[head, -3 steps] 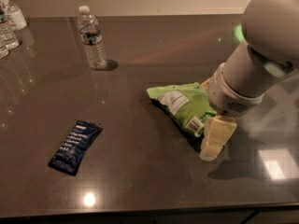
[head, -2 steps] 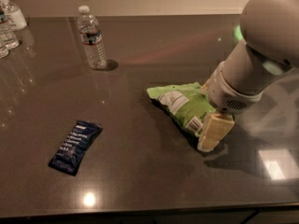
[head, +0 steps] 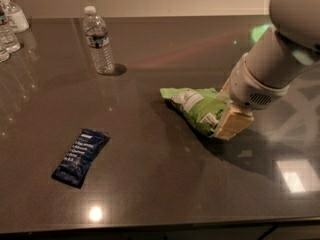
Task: Pick green rice chip bag
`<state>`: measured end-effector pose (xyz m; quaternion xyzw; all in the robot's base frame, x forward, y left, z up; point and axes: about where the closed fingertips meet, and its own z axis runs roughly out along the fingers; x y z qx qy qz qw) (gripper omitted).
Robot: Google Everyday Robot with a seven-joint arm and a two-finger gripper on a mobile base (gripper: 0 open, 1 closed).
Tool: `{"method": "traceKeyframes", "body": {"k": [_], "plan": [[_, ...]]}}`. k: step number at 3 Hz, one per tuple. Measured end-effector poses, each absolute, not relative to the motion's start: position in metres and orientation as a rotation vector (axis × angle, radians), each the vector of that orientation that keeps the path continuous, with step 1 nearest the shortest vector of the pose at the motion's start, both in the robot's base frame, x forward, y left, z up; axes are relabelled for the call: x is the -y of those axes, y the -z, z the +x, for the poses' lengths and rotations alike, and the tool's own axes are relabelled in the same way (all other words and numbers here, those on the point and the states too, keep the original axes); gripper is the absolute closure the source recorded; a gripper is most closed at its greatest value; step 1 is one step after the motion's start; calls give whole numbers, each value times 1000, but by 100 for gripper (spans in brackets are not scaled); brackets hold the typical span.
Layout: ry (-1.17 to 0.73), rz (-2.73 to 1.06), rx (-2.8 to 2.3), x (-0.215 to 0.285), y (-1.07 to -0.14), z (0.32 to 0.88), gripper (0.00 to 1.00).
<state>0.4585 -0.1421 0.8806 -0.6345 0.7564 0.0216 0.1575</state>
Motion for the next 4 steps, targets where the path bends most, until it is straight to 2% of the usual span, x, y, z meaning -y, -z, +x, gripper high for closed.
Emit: {"method": "traceKeyframes", "body": {"k": [1, 2, 4], "plan": [[-85, -1811, -2142, 145, -902, 459, 88], [-108, -1814, -2096, 146, -929, 458, 100], [-107, -1824, -1958, 153, -990, 451, 100]]}}
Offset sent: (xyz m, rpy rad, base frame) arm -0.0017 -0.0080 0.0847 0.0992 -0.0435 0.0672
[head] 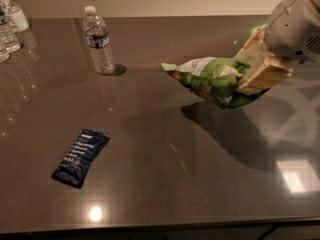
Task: Pick green rice chip bag
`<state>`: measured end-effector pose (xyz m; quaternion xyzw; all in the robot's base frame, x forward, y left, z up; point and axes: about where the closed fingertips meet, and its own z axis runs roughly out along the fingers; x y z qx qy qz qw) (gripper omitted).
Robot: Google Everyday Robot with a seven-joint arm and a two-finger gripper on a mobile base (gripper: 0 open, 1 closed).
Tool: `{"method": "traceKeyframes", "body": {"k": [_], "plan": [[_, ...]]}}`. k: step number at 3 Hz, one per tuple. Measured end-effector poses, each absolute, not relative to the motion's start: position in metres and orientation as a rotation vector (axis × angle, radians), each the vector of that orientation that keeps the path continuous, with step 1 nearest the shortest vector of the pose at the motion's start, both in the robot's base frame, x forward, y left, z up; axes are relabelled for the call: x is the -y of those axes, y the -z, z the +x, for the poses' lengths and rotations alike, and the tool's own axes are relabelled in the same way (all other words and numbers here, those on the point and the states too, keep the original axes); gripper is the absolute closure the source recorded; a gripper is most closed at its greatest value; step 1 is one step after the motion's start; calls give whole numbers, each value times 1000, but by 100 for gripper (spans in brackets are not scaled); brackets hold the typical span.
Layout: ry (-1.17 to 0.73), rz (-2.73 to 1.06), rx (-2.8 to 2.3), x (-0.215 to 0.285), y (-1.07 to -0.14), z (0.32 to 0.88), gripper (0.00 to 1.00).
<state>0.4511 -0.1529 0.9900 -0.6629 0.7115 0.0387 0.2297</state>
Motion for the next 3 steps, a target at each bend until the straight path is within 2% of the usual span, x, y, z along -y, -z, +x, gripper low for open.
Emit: {"method": "traceKeyframes", "body": {"k": [2, 3], "plan": [[-94, -1841, -1801, 167, -1047, 454, 100], [-93, -1840, -1801, 167, -1046, 454, 100]]}}
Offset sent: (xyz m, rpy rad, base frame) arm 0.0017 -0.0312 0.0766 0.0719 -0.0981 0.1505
